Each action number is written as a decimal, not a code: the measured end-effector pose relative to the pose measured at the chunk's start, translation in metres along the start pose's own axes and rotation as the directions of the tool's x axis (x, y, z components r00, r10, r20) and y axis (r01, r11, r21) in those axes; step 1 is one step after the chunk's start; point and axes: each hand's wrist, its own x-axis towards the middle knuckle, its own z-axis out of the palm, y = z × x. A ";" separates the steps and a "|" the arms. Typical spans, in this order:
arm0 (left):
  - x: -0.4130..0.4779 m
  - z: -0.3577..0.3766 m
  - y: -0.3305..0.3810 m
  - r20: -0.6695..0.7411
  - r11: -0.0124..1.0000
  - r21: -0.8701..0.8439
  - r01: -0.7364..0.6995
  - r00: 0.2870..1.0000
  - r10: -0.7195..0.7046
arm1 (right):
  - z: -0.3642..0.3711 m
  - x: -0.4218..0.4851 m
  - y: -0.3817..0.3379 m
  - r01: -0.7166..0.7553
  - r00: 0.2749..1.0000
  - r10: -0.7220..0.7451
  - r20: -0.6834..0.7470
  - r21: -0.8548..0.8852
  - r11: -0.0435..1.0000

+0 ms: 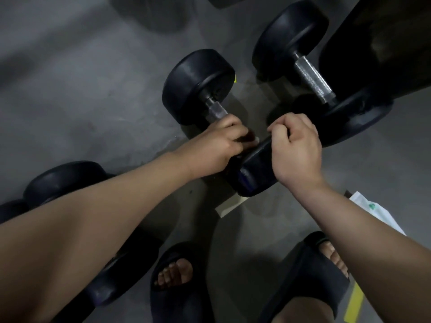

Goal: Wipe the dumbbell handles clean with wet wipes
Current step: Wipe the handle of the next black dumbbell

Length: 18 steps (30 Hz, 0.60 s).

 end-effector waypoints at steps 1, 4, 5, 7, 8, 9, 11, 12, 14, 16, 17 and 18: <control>-0.002 -0.001 -0.001 0.001 1.000 -0.011 -0.003 1.000 0.003 | 0.000 -0.001 -0.001 0.000 1.000 0.000 0.003 0.001 1.000; -0.010 0.001 -0.004 -0.002 1.000 -0.027 -0.012 1.000 0.012 | 0.001 -0.005 -0.002 -0.002 1.000 0.002 0.002 -0.009 1.000; -0.012 0.000 -0.004 0.000 0.999 -0.030 -0.010 1.000 0.010 | 0.002 -0.006 -0.003 0.001 1.000 -0.001 -0.002 -0.015 1.000; -0.013 0.001 -0.003 0.012 1.000 -0.023 -0.008 1.000 0.009 | 0.003 -0.007 -0.003 0.012 1.000 -0.012 -0.007 -0.024 1.000; -0.012 0.003 -0.004 0.011 1.000 0.007 -0.004 1.000 0.003 | 0.002 -0.006 -0.002 0.014 1.000 -0.014 -0.006 -0.024 1.000; -0.009 0.003 -0.005 0.002 0.999 0.048 0.014 1.000 -0.014 | 0.002 -0.005 -0.002 0.013 1.000 -0.013 -0.003 -0.021 1.000; -0.003 -0.002 -0.011 -0.014 0.978 0.124 0.165 0.986 -0.165 | 0.001 -0.004 -0.001 0.006 1.000 -0.006 0.003 -0.013 1.000; -0.001 -0.007 -0.013 -0.024 0.943 0.180 0.280 0.960 -0.280 | 0.001 -0.003 -0.001 0.001 1.000 -0.001 0.006 -0.006 1.000; 0.002 -0.016 -0.012 -0.032 0.839 0.342 0.423 0.898 -0.439 | 0.001 -0.003 -0.001 -0.006 1.000 0.006 0.010 0.009 1.000; 0.006 -0.020 0.000 0.002 0.735 0.495 0.463 0.846 -0.534 | 0.001 -0.003 -0.002 -0.007 1.000 0.007 0.014 0.010 1.000; 0.010 -0.020 0.008 0.031 0.702 0.523 0.483 0.813 -0.582 | 0.001 -0.003 -0.002 -0.006 1.000 0.006 0.015 0.004 1.000; 0.012 -0.016 0.014 0.075 0.687 0.527 0.500 0.778 -0.624 | 0.001 -0.003 -0.002 -0.004 1.000 0.004 0.014 -0.004 1.000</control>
